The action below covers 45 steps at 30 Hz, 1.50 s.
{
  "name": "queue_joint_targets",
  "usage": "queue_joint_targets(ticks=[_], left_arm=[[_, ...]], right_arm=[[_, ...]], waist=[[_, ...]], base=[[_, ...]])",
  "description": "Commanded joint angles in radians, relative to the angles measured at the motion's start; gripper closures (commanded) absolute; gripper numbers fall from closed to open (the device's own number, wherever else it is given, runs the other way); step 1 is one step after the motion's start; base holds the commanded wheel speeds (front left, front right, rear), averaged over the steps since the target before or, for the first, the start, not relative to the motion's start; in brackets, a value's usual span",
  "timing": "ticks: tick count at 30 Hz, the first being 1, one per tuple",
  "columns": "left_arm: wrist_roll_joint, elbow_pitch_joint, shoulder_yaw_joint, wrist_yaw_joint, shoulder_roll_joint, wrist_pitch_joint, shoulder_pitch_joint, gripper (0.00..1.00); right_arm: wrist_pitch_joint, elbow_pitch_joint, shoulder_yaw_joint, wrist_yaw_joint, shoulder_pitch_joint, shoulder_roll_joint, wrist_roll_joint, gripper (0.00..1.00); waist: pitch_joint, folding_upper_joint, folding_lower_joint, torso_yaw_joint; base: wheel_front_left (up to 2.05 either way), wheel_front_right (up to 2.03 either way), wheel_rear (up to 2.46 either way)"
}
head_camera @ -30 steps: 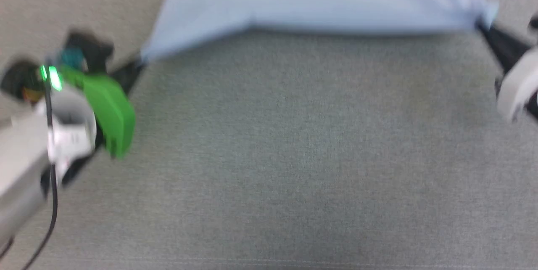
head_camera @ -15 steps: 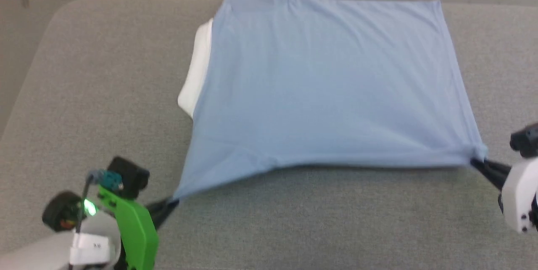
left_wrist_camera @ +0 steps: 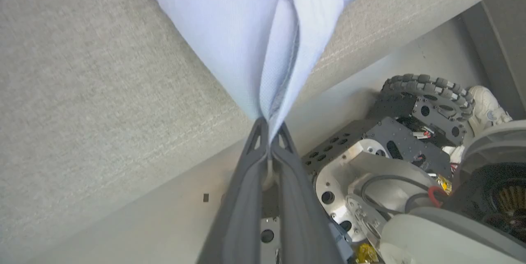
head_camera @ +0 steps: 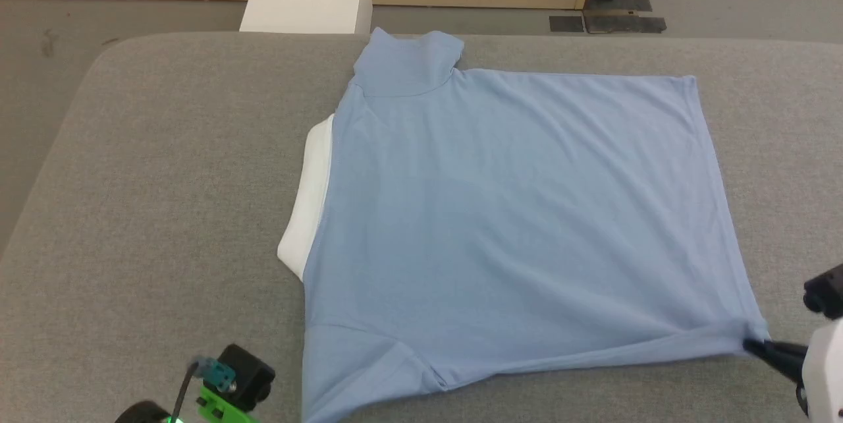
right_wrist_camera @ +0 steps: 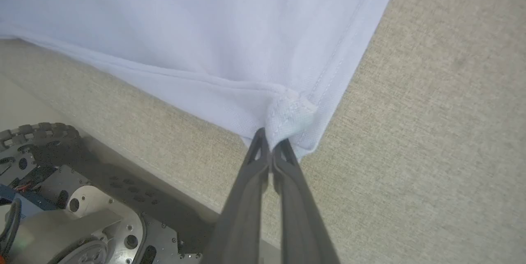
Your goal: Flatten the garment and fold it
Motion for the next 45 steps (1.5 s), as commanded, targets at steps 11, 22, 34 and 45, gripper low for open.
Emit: queue_joint_targets(ticks=[11, 22, 34, 45], left_arm=[[0.067, 0.035, 0.181, 0.032, -0.075, -0.167, -0.163, 1.0], [0.138, 0.154, 0.276, 0.017, -0.138, -0.192, -0.361, 1.0], [0.202, 0.388, 0.242, -0.058, -0.205, -0.115, -0.495, 1.0], [0.186, 0.566, 0.204, -0.077, -0.289, -0.069, -0.501, 0.0]], right_arm=[[-0.064, -0.096, -0.222, -0.002, -0.002, 0.023, -0.019, 1.0], [-0.01, -0.07, -0.376, -0.002, -0.074, 0.108, -0.154, 1.0], [0.055, -0.011, -0.474, -0.002, -0.158, 0.242, -0.313, 1.0], [0.08, 0.052, -0.508, -0.002, -0.176, 0.327, -0.407, 0.0]], waist=[[0.099, 0.0, 0.0001, -0.009], [0.251, 0.0, 0.0001, -0.034], [0.357, 0.0, 0.0001, -0.055], [0.336, 0.0, 0.0001, -0.057]], base=[[0.0, 0.0, 0.0], [0.0, 0.0, 0.0], [0.0, 0.0, 0.0], [0.0, 0.0, 0.0]])
